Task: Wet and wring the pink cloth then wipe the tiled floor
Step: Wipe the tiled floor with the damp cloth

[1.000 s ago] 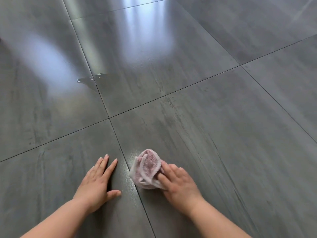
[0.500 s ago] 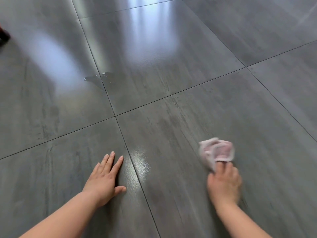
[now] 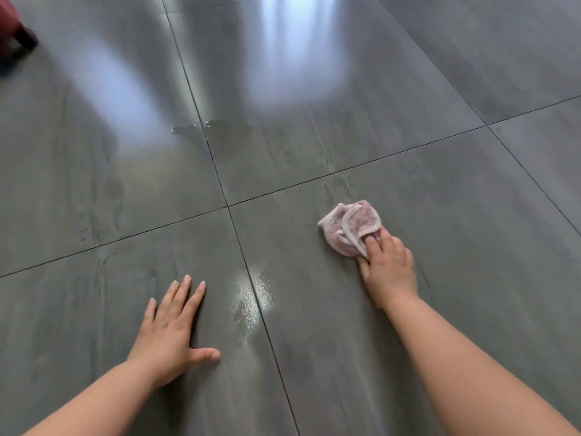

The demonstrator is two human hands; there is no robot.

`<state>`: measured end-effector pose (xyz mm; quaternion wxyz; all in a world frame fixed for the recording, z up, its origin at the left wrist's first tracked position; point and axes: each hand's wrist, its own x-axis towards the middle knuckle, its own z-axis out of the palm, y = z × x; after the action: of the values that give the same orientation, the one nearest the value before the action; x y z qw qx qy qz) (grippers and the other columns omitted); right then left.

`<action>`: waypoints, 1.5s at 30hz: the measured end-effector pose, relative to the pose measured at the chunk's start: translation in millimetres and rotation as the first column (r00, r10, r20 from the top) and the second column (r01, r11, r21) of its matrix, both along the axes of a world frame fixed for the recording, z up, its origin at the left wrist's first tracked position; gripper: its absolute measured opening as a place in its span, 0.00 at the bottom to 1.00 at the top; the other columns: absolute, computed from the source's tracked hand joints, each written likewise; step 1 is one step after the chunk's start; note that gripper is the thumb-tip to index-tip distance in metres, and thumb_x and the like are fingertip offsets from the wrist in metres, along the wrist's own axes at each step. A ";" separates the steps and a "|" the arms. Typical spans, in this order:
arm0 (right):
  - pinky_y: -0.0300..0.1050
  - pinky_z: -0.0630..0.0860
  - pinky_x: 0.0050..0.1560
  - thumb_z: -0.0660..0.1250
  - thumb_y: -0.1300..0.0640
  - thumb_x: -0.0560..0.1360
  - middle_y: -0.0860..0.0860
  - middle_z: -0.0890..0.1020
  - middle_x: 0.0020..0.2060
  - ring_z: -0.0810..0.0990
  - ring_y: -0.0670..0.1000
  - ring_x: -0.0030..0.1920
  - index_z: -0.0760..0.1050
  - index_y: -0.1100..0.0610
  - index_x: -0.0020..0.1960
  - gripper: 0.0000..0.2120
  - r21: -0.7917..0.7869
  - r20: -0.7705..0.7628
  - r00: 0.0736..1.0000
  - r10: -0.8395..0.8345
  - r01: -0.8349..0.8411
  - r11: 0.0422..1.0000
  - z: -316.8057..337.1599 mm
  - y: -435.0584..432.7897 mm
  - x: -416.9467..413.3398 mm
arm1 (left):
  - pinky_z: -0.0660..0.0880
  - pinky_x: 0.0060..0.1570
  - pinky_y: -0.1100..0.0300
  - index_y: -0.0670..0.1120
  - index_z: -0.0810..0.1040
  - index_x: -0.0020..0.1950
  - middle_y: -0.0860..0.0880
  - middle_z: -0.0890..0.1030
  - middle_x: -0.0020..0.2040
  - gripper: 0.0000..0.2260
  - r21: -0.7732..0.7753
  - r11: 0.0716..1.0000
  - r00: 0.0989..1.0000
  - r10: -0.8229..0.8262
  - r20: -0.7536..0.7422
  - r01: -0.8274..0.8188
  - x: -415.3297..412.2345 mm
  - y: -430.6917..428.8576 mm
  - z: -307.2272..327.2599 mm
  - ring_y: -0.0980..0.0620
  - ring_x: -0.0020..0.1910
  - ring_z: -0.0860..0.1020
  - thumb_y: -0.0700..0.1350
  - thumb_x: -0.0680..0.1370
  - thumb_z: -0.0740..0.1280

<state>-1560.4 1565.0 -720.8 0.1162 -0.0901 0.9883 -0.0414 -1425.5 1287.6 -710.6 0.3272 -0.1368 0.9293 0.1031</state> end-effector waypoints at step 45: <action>0.43 0.66 0.57 0.62 0.63 0.73 0.54 0.71 0.63 0.69 0.55 0.62 0.68 0.59 0.66 0.20 -0.343 0.389 0.882 -0.267 0.407 0.846 211.3 -173.9 -139.5 | 0.66 0.62 0.62 0.51 0.73 0.62 0.54 0.75 0.64 0.14 0.209 0.962 0.952 0.218 -0.215 -0.173 -244.1 -164.8 236.8 0.55 0.65 0.71 0.47 0.77 0.60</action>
<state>-1699.8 1391.1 -509.5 0.2469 0.0729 0.9234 -0.2847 -1669.6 1122.7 -473.8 0.2138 -0.1839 0.9295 0.2379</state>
